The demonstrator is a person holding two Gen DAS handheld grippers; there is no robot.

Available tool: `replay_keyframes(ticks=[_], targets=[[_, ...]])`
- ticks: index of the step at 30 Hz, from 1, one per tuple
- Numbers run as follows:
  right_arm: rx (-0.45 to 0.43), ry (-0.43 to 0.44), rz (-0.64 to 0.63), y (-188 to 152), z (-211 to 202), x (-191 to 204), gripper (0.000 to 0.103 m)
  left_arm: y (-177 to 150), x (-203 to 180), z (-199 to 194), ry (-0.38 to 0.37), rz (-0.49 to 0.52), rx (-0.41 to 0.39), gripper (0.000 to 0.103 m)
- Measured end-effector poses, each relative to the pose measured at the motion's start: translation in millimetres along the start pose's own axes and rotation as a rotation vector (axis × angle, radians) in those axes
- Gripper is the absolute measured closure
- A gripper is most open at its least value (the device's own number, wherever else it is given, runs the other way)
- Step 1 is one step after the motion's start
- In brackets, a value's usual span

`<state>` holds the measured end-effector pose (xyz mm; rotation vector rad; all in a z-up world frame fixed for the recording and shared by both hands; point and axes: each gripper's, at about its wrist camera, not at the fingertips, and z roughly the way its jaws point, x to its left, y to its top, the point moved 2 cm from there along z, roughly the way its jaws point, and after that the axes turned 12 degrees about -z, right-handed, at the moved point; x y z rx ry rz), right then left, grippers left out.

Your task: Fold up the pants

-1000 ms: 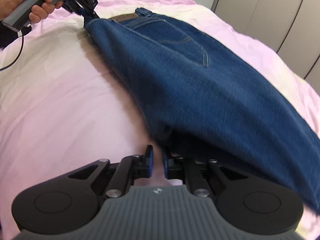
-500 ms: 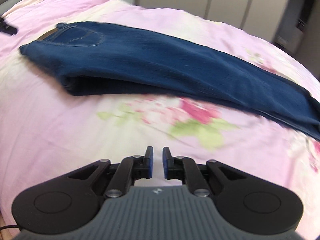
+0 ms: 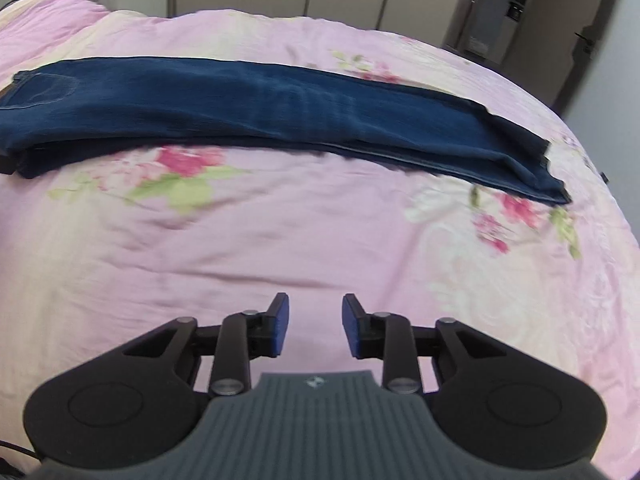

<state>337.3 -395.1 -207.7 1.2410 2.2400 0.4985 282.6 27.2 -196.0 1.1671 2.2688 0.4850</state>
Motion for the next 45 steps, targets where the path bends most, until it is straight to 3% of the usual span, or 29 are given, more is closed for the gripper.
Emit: replay_keyframes(ticks=[1,3,5,8,11,17,21,25,29,35,39,42,45], targets=[[0.007,-0.011,0.003,-3,3,-9,0.075,1,1,4,0.016,-0.025,-0.009,0.051],[0.024,-0.034,0.026,-7,12,-33,0.075,4,3,6,0.031,-0.051,-0.039,0.063],[0.035,-0.077,0.063,-9,22,-62,0.075,7,4,6,0.016,-0.055,-0.043,0.082],[0.044,-0.175,0.092,-7,40,-107,0.076,9,4,5,0.051,-0.03,-0.04,0.091],[0.047,-0.219,0.155,0,61,-158,0.076,10,-1,13,0.082,0.036,0.001,0.092],[-0.032,-0.288,0.271,35,101,-249,0.075,11,-9,30,0.139,0.136,0.062,0.092],[-0.044,-0.258,0.268,63,145,-285,0.077,15,-13,37,0.159,0.154,0.098,0.092],[0.017,-0.224,0.301,84,197,-313,0.086,18,-20,40,0.185,0.177,0.122,0.092],[0.059,-0.274,0.292,104,239,-340,0.088,21,-28,42,0.22,0.196,0.142,0.092],[-0.081,-0.433,0.324,140,238,-376,0.089,19,-35,46,0.256,0.233,0.144,0.092],[-0.064,-0.414,0.358,131,224,-388,0.087,20,-32,45,0.247,0.222,0.149,0.092],[-0.041,-0.345,0.411,102,210,-389,0.085,20,-32,44,0.238,0.223,0.145,0.092],[-0.032,-0.266,0.549,68,199,-390,0.082,20,-31,42,0.23,0.22,0.138,0.092]])
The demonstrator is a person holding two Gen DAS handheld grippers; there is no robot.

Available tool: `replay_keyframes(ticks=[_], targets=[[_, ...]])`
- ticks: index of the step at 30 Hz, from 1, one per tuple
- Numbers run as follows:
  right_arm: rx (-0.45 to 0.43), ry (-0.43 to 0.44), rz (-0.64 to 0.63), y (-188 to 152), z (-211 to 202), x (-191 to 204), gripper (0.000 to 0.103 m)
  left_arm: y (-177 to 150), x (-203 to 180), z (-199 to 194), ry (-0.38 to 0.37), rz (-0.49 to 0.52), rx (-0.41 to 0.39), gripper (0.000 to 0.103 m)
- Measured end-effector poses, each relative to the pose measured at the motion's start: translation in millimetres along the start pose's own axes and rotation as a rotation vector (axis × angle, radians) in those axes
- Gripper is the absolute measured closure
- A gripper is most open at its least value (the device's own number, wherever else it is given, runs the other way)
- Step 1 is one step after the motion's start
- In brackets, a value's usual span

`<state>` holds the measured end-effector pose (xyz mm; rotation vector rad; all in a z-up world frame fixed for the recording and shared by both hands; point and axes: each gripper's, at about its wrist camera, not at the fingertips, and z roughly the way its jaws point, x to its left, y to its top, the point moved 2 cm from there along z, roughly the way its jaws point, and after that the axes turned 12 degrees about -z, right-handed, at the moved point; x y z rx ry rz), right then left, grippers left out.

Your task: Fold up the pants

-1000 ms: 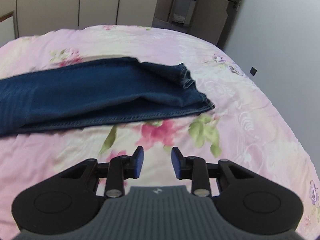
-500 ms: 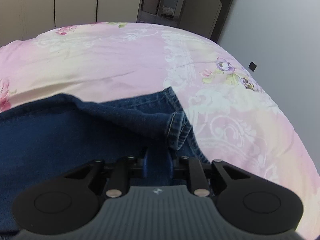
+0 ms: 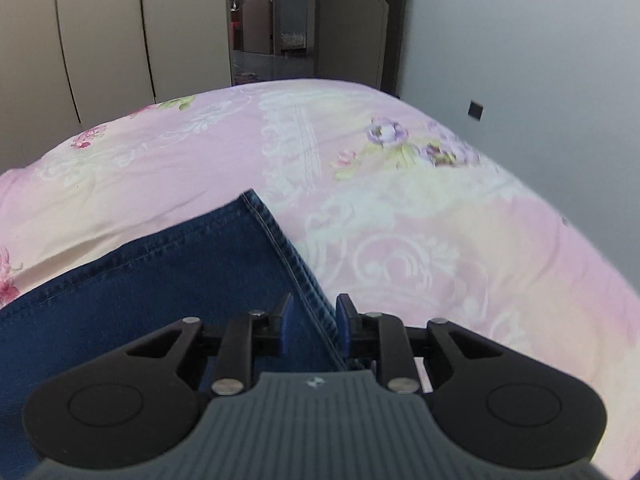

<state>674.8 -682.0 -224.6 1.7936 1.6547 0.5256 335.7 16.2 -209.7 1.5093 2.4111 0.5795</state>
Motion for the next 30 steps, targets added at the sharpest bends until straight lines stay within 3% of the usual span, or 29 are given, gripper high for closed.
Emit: replay_keyframes(ticks=[1,7,9,10,15,20,24,25,26,28,29,30], targets=[[0.016,0.016,0.052,-8,-1,-6,0.078,0,0,0,-0.001,-0.002,-0.001,0.092],[0.051,0.093,0.246,-38,8,-12,0.077,0,-2,-3,0.014,0.004,-0.01,0.092],[0.048,0.085,0.302,-39,15,-12,0.09,1,-2,-4,0.017,0.003,-0.008,0.093],[0.036,0.066,0.308,-38,13,-12,0.103,1,-1,-5,0.017,0.002,-0.007,0.093],[-0.022,-0.024,0.2,-22,-12,-13,0.103,1,3,-7,0.013,0.014,-0.004,0.093],[0.055,-0.068,0.153,-31,4,-10,0.103,1,8,-5,0.004,0.018,-0.005,0.093],[0.075,-0.062,0.202,-43,13,-15,0.103,2,5,-10,-0.004,0.072,0.021,0.091],[0.071,-0.059,0.213,-44,9,-19,0.1,2,5,-14,-0.016,0.085,0.025,0.09],[0.066,-0.066,0.221,-44,5,-22,0.084,2,5,-18,-0.026,0.094,0.024,0.088],[0.05,-0.049,0.264,-46,-4,-30,0.063,2,8,-26,-0.054,0.118,0.024,0.085],[0.047,0.0,0.309,-48,-8,-36,0.056,2,9,-30,-0.059,0.129,0.022,0.083],[0.043,0.039,0.351,-52,-10,-39,0.055,0,11,-35,-0.067,0.144,0.025,0.083]])
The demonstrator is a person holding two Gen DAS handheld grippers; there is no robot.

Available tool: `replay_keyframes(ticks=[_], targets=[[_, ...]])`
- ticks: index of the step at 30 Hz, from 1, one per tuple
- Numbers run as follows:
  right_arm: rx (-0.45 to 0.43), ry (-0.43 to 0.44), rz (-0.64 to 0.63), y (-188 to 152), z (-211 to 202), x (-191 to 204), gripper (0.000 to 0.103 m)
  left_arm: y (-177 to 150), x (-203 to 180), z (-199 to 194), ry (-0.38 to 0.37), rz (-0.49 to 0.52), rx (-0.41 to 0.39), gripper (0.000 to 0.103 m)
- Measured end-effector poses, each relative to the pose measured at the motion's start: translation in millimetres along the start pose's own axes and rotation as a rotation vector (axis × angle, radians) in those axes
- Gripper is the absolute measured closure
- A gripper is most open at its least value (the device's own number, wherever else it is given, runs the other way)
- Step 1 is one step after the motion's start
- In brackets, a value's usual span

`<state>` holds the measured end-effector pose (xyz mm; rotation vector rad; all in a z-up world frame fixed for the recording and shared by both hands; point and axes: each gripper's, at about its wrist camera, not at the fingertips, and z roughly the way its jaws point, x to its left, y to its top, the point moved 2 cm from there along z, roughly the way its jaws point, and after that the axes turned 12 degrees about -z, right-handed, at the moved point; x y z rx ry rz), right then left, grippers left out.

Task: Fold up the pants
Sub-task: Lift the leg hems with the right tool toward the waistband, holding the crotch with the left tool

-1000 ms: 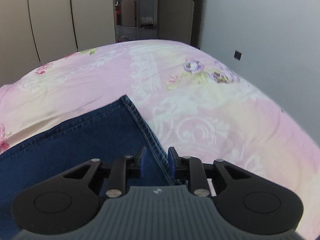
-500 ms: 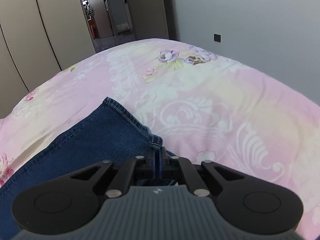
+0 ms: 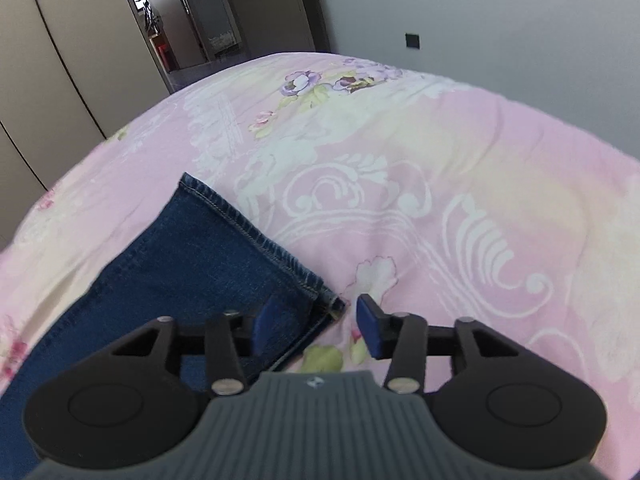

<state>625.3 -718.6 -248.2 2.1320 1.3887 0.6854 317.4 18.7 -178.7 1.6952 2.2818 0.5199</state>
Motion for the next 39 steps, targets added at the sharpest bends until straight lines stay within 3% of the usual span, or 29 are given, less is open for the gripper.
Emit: replay_keyframes(ticks=[5,9,11,12,14,21,24,30,35,39], targets=[[0.02,0.101,0.186,-18,13,-12,0.055,-4,9,-24,-0.027,0.022,0.005,0.082],[-0.001,0.111,0.259,-25,29,-14,0.056,8,15,-42,-0.038,0.0,-0.027,0.083],[-0.025,0.102,0.281,-25,33,-16,0.074,18,16,-46,-0.058,-0.006,-0.051,0.083],[-0.027,0.092,0.279,-24,34,-15,0.078,23,14,-47,-0.071,-0.003,-0.063,0.083],[-0.044,0.08,0.229,-19,28,-10,0.096,33,9,-49,-0.104,0.022,-0.086,0.083],[-0.159,0.126,0.055,25,-41,21,0.101,52,-8,-25,-0.178,0.125,-0.108,0.082],[-0.209,0.185,-0.045,46,-82,59,0.102,56,-6,-13,-0.194,0.136,-0.102,0.083],[-0.269,0.299,-0.247,63,-168,169,0.102,51,-6,19,-0.212,0.218,-0.04,0.083],[-0.281,0.371,-0.391,48,-229,268,0.102,50,4,5,-0.263,0.218,-0.086,0.083],[-0.274,0.457,-0.48,16,-266,340,0.102,53,27,-12,-0.296,0.174,-0.104,0.083]])
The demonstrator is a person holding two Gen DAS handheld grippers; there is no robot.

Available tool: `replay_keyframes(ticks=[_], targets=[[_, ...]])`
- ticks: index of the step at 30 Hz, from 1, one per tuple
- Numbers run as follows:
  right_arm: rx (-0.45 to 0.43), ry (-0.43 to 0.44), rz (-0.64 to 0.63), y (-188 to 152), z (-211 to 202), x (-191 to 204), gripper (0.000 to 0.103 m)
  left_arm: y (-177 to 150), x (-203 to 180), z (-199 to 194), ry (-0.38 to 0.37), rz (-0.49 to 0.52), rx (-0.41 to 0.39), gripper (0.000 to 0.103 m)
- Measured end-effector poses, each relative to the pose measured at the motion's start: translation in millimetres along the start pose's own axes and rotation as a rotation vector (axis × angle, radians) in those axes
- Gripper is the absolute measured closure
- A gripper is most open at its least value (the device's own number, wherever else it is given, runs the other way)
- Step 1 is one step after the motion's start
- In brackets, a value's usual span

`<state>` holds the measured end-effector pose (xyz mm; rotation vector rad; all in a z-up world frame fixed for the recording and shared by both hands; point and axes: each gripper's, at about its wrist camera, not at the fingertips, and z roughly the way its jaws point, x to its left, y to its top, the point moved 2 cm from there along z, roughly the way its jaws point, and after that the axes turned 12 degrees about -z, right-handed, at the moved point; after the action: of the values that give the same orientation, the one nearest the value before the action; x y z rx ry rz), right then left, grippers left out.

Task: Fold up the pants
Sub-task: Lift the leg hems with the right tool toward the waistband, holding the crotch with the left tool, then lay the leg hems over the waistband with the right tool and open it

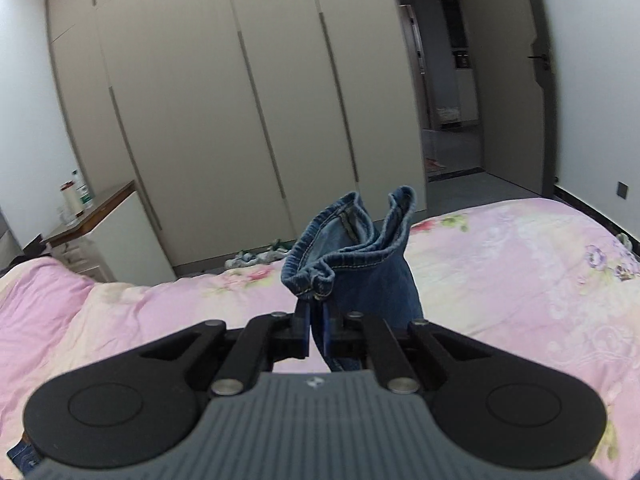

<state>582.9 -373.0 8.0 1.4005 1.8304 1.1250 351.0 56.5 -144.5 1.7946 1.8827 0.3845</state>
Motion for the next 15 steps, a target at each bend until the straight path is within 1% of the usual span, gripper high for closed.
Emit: replay_keyframes(ticks=[3,6,8,11,13,15], targets=[[0.023,0.08,-0.033,-6,8,65,0.102,1,21,-16,-0.039,-0.088,-0.027,0.083],[0.071,0.171,-0.054,-30,24,125,0.102,-4,40,-29,-0.058,-0.181,-0.052,0.083],[0.106,0.221,-0.074,-55,32,162,0.102,-7,51,-34,-0.079,-0.241,-0.057,0.083],[0.206,0.269,-0.125,-111,38,215,0.102,-12,61,-38,-0.117,-0.305,-0.064,0.083],[0.252,0.269,-0.17,-145,31,237,0.102,-18,66,-40,-0.146,-0.334,-0.069,0.083],[0.275,0.264,-0.259,-175,30,249,0.102,-24,66,-37,-0.171,-0.351,-0.066,0.083]])
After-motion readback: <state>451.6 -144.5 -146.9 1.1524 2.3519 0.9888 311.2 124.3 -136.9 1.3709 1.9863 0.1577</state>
